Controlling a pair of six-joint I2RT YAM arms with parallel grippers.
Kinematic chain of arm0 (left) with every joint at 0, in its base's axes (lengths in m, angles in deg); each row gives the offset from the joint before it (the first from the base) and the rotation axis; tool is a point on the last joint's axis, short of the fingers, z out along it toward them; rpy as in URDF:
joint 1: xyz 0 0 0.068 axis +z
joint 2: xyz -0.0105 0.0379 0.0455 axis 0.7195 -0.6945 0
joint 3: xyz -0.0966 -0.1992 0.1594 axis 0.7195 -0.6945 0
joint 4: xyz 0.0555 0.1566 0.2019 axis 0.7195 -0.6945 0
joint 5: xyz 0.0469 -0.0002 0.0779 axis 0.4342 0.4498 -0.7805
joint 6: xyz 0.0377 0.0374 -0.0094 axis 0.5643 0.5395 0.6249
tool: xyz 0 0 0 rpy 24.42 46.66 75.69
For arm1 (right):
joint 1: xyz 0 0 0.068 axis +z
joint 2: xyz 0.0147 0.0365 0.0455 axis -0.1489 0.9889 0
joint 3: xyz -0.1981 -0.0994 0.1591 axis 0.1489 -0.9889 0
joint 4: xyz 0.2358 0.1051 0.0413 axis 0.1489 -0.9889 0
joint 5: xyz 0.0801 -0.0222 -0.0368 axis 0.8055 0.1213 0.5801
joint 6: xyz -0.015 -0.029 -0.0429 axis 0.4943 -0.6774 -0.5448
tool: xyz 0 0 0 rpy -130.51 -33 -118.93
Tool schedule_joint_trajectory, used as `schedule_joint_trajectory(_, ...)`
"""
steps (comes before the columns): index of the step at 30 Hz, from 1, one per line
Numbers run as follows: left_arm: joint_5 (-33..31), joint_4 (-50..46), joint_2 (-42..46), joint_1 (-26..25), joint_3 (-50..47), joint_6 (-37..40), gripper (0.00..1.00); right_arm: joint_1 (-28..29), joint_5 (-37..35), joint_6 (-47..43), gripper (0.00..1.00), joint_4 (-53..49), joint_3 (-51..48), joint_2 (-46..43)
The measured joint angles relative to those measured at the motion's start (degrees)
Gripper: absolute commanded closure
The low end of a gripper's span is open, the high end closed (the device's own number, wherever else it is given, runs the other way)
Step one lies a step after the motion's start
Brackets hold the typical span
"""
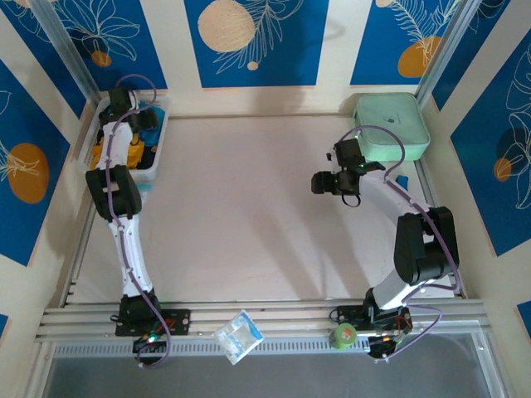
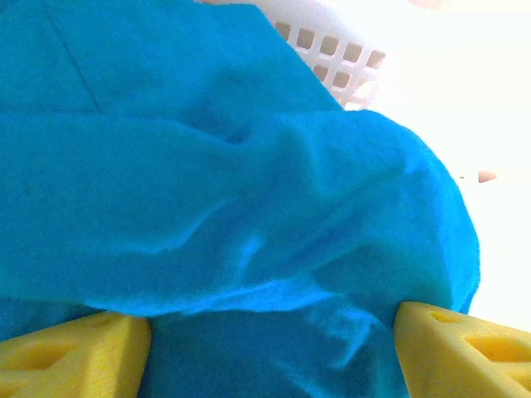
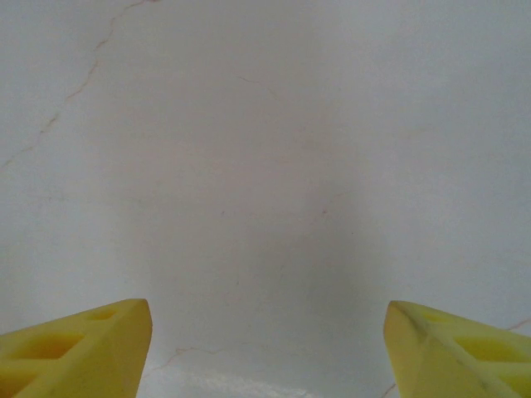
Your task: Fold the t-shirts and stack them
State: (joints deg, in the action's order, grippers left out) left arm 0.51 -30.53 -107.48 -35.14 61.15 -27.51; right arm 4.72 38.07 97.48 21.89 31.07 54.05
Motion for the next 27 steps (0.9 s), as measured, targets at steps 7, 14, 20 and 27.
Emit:
schedule_joint_trajectory(7, -0.3, 0.8, -2.1, 0.0, 1.6, -1.3, 1.0, 1.0, -0.4, -0.3, 0.33, -1.5, 0.4, 0.0)
schedule_joint_trajectory(14, 1.3, 0.1, 0.4, 0.0, 1.5, -2.0, 1.0, 1.4, -0.5, -0.3, 0.33, -2.8, 0.5, -3.1)
schedule_joint_trajectory(20, 3.8, -1.3, 13.2, -0.4, 0.9, -2.6, 1.0, 1.8, -0.2, 0.2, 0.34, -2.6, 0.3, -9.2)
schedule_joint_trajectory(27, 7.0, 0.3, 34.7, -1.5, -5.6, -4.1, 1.0, 1.8, 1.1, 1.2, 0.33, -2.4, -1.8, -14.7)
